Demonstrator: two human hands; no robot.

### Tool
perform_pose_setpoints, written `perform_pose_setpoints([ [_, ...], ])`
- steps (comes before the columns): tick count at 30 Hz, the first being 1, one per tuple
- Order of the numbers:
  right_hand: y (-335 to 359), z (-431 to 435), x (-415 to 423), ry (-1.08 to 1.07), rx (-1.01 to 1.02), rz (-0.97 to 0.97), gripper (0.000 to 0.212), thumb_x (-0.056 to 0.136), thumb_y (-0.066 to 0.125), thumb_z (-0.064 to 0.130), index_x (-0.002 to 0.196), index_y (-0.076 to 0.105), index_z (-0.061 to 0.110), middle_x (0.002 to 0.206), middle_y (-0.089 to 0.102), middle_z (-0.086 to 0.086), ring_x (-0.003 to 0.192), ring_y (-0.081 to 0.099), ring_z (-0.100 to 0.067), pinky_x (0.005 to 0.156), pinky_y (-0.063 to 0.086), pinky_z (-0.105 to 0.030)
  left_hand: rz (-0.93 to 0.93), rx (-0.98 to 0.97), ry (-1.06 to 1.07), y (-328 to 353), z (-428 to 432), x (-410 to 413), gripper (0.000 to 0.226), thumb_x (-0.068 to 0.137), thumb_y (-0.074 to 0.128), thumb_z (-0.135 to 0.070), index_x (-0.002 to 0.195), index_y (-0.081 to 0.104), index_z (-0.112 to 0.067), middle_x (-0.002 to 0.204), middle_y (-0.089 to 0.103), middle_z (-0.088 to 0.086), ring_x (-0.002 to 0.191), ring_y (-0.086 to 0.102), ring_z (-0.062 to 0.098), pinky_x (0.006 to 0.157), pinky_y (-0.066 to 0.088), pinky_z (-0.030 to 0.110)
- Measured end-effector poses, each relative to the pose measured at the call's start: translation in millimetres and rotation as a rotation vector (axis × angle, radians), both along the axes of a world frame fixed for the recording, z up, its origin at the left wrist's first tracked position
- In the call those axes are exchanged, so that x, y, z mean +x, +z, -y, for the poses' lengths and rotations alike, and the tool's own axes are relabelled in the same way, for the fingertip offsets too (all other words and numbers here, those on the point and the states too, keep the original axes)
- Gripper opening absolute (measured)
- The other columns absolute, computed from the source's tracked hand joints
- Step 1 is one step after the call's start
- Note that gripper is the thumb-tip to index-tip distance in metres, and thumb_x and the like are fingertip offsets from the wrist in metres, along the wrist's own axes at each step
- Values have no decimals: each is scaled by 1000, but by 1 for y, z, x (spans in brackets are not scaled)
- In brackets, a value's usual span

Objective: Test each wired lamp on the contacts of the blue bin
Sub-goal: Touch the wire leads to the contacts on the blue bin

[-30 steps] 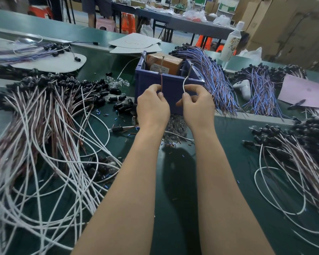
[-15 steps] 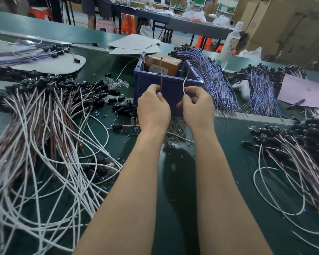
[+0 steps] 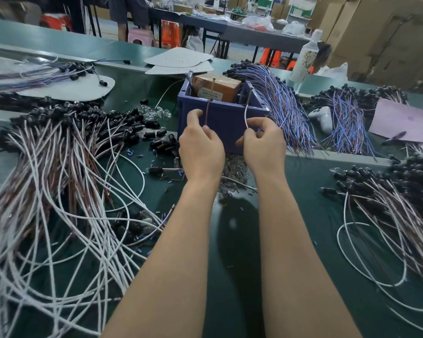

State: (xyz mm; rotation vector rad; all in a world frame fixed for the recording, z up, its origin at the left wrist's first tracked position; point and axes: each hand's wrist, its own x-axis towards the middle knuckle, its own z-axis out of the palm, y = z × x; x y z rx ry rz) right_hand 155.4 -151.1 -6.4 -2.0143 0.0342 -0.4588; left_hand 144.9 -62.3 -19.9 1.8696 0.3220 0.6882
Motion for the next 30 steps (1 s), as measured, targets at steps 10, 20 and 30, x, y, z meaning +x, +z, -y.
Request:
perform_pose_setpoints([
  [10, 1, -3, 0, -84, 44, 10, 22, 91, 44, 10, 108, 57, 18, 90, 69, -6, 86, 61, -18, 76, 44, -27, 47, -13, 23, 2, -1, 2, 34, 95, 41, -6, 127, 50, -10, 95, 66, 15, 86, 61, 29, 73, 43, 31],
  [20, -1, -5, 1, -9, 25, 54, 22, 94, 45, 9, 110, 59, 16, 78, 67, -3, 71, 59, -11, 73, 46, -24, 5, 38, -22, 6, 2, 9, 37, 95, 40, -7, 130, 52, -13, 104, 68, 12, 99, 61, 27, 82, 42, 30],
  [30, 0, -5, -1, -4, 5, 55, 22, 94, 45, 8, 109, 59, 17, 83, 69, -7, 69, 59, -11, 73, 47, -26, 31, 64, -23, 3, 2, 9, 37, 96, 41, -9, 131, 52, -15, 105, 68, 12, 100, 61, 28, 85, 44, 33],
])
